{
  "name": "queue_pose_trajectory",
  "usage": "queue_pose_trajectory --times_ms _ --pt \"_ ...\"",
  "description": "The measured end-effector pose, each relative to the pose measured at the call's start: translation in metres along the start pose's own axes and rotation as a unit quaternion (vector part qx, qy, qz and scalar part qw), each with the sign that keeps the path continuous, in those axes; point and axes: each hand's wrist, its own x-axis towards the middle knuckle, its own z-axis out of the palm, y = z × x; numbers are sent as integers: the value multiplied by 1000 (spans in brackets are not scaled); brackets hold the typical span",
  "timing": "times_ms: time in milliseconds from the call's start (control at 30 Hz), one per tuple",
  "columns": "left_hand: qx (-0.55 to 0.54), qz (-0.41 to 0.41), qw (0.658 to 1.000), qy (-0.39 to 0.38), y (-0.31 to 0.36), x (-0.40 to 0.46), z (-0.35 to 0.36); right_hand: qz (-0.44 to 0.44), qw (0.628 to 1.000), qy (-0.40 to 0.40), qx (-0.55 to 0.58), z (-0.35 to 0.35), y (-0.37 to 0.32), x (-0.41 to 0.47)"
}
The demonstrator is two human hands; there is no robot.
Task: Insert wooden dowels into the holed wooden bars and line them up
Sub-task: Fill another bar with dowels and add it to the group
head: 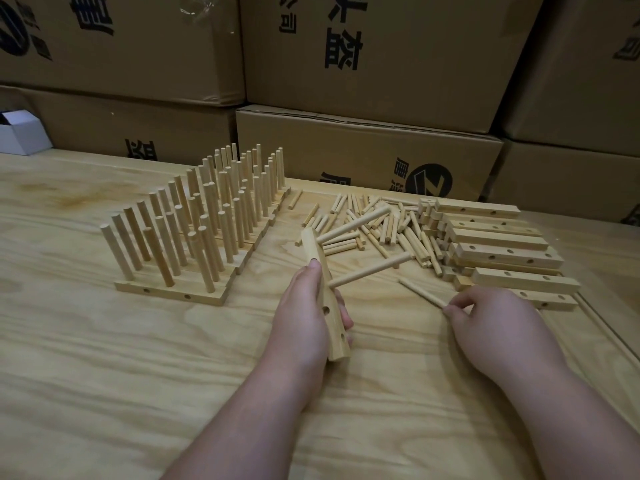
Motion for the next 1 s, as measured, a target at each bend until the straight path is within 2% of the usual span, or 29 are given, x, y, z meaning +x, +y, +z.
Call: queue_pose_trajectory --times_ms 133,267,400,1000 --pt "-5 7 1000 -16 0 1 -1 -98 993 -22 61 -12 -12 -4" --pt "-17 16 1000 -19 2 1 -1 -175 953 -143 201 -34 -22 -13" --pt "-45 -4 999 6 3 2 0 -243 918 -220 223 -44 -28 -22" --pt "-43 19 998 -33 2 4 -1 -272 901 -212 262 -56 -39 -31"
